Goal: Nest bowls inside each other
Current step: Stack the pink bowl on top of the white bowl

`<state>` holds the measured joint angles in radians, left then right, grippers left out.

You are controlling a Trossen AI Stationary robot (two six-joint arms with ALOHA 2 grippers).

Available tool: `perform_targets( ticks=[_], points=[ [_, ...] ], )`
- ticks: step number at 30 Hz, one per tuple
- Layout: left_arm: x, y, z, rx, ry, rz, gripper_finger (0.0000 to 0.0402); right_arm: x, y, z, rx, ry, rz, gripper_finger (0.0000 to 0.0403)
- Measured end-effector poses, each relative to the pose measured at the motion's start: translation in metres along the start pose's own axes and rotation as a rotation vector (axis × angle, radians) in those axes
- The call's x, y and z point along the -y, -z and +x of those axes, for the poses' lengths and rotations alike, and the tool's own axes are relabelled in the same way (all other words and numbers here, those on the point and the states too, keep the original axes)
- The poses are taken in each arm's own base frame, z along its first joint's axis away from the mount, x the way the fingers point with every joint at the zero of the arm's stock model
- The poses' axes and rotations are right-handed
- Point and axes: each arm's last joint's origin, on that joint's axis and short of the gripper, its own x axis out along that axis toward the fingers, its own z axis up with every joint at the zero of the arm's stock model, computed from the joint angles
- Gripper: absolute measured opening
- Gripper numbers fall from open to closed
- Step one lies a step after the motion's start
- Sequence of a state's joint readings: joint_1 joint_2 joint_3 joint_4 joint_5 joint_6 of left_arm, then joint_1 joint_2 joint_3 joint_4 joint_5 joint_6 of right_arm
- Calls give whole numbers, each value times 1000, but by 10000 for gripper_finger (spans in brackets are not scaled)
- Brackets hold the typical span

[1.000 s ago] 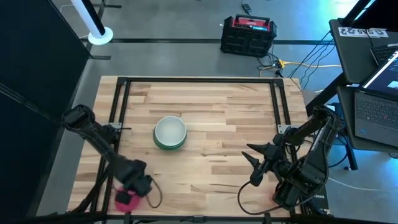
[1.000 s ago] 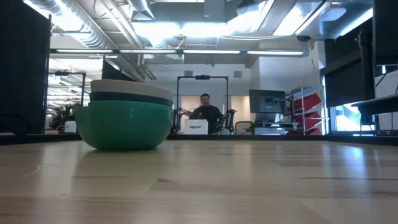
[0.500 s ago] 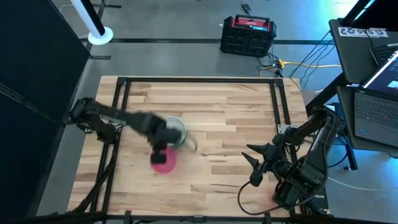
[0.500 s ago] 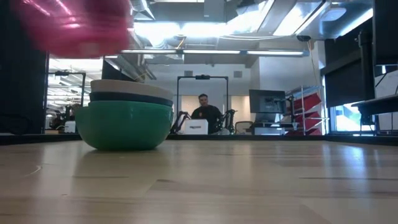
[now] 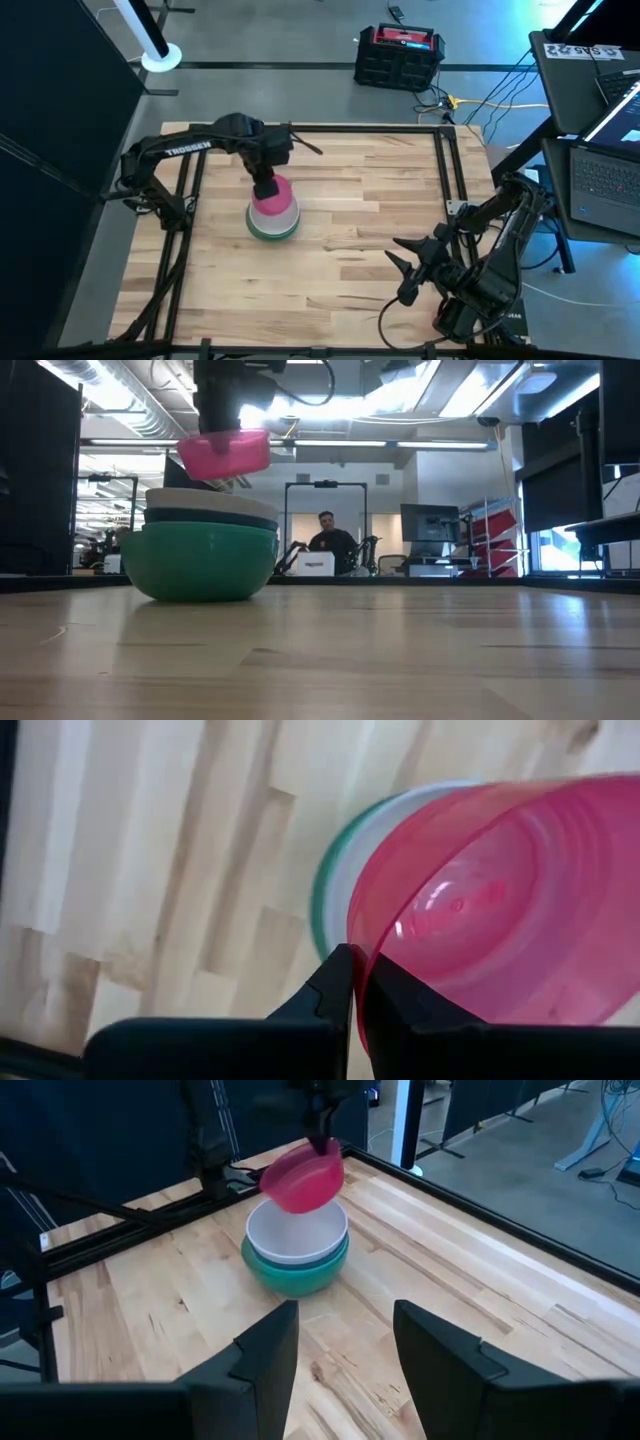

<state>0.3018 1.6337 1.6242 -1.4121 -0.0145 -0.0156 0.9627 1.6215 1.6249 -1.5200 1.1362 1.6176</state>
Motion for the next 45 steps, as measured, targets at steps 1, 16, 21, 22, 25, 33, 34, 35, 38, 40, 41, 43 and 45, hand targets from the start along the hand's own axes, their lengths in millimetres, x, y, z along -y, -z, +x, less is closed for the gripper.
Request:
perform_targets(
  ticks=[1, 16, 21, 22, 25, 33, 34, 35, 38, 40, 41, 43, 45],
  points=[
    [0, 0, 1, -2, 3, 4, 0, 0, 0, 0, 0, 0, 0, 153],
    [10, 8, 63, -52, 48, 53, 0, 2, 0, 0, 0, 9, -21, 153],
    [11, 8, 76, -29, 52, 82, 0, 2, 0, 0, 0, 10, -24, 153],
    [11, 9, 77, -32, 56, 86, 2, 2, 0, 0, 0, 10, -23, 153],
    [13, 8, 80, -17, 75, 92, 18, 2, 0, 0, -2, 10, -23, 153],
    [24, 10, 80, -23, 96, 110, 98, 2, 0, 0, -5, 12, -28, 154],
    [24, 9, 80, -21, 92, 108, 103, 2, 0, 0, -9, 12, -36, 154],
    [24, 8, 78, -16, 80, 105, 104, 2, 0, 0, -14, 13, -44, 154],
    [24, 6, 72, -1, 45, 94, 109, 3, 1, 0, -27, 15, -67, 154],
    [23, 4, 69, 9, 22, 87, 112, 3, 1, 0, -36, 17, -82, 154],
    [23, 3, 67, 14, 10, 83, 113, 3, 1, 0, -41, 17, -90, 154],
    [22, 2, 63, 24, -13, 75, 116, 3, 1, 0, -50, 19, -105, 154],
    [22, 0, 59, 35, -36, 67, 119, 3, 2, 0, -59, 20, -120, 154]
  ],
)
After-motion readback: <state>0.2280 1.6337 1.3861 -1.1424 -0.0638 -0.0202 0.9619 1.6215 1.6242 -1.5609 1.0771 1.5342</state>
